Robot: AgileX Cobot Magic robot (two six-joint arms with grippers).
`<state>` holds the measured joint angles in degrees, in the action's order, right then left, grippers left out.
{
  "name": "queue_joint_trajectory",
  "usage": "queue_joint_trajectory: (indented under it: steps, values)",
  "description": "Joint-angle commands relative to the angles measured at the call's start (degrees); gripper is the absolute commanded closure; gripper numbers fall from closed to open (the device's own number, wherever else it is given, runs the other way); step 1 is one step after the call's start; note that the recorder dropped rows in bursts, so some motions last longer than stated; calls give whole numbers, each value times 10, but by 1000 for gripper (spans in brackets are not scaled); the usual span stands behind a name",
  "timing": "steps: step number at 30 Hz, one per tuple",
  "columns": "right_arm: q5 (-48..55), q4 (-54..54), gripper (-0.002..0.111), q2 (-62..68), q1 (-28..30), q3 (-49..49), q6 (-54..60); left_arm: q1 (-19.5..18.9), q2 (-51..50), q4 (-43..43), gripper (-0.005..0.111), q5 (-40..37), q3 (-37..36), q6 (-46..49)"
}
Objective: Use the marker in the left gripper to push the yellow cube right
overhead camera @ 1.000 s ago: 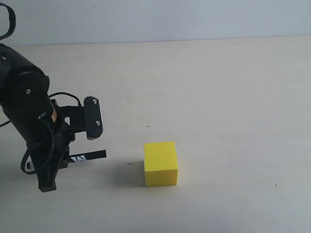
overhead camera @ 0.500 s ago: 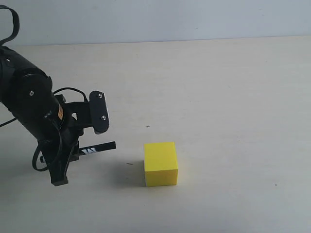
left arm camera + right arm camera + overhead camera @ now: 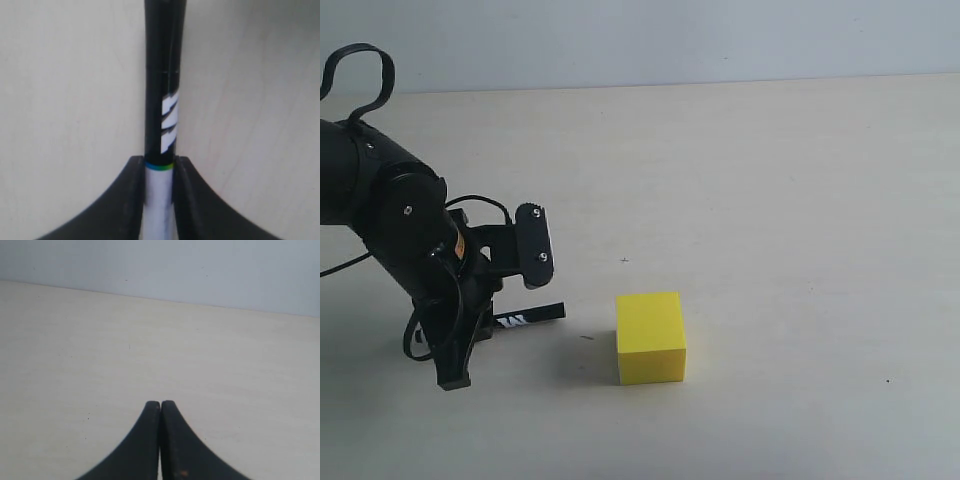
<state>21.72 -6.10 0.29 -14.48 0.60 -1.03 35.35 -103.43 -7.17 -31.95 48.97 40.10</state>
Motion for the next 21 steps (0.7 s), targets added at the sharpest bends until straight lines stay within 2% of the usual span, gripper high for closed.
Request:
queue_joint_trajectory:
  steps: [1, 21]
  values:
    - [-7, 1, 108, -3, 3, -1, 4, 0, 1, 6, 107, 7, -1, 14]
    - [-7, 0, 108, -3, 3, -1, 5, 0, 1, 7, 107, 23, -1, 14]
